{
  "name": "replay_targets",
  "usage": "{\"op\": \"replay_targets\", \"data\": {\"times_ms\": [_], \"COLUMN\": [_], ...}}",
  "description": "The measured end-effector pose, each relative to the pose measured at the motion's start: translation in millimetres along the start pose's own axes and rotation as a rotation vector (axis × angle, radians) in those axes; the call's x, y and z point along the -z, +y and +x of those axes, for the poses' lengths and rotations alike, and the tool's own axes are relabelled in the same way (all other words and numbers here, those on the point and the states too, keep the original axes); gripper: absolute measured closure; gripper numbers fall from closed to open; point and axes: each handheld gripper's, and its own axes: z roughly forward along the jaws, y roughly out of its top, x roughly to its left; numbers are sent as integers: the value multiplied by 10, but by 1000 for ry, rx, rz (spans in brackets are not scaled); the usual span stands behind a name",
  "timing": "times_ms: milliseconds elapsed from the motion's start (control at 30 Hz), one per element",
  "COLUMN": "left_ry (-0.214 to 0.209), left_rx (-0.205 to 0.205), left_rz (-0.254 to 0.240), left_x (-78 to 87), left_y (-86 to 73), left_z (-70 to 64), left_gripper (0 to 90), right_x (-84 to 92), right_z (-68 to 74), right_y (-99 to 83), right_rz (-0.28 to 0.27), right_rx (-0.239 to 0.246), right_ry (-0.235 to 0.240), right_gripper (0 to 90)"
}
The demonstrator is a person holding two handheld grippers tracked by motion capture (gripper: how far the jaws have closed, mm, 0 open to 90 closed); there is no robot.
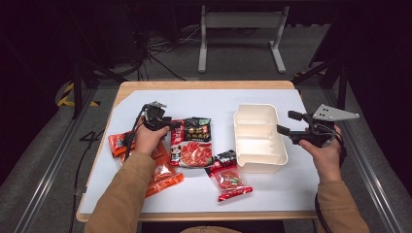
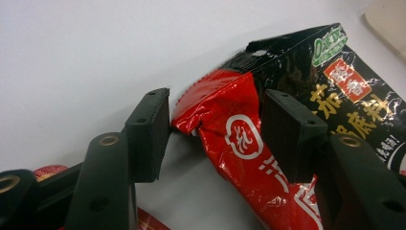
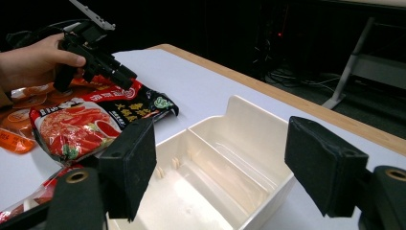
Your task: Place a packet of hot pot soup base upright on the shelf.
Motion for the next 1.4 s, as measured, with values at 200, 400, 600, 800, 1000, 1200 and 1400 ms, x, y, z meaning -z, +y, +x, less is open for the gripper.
{"op": "replay_targets", "data": {"times_ms": [200, 400, 600, 800, 1000, 1200, 1400], "left_ry": [1, -7, 9, -30, -37, -29, -30], "left_rx": [9, 45, 40, 84, 135, 126, 104], "left_rz": [36, 76, 80, 86, 68, 31, -25], "left_x": [-39, -78, -91, -101, -72, 16, 163], "left_y": [1, 4, 7, 4, 6, 50, 100], "left_z": [-16, -13, -32, -27, -33, -108, -197], "left_gripper": [446, 461, 534, 747, 827, 853, 859], "right_x": [4, 1, -7, -10, -21, -20, 5], "right_z": [-5, -2, -1, 11, 6, -1, -6], "right_y": [-3, -4, -8, -2, -9, -10, 3], "right_rz": [1, 4, 9, 11, 17, 20, 19], "right_rx": [-1, -1, -1, 3, 3, 1, -2], "right_ry": [-2, -3, -4, -3, -2, -5, -11], "right_gripper": [268, 268, 268, 268, 268, 268, 274]}}
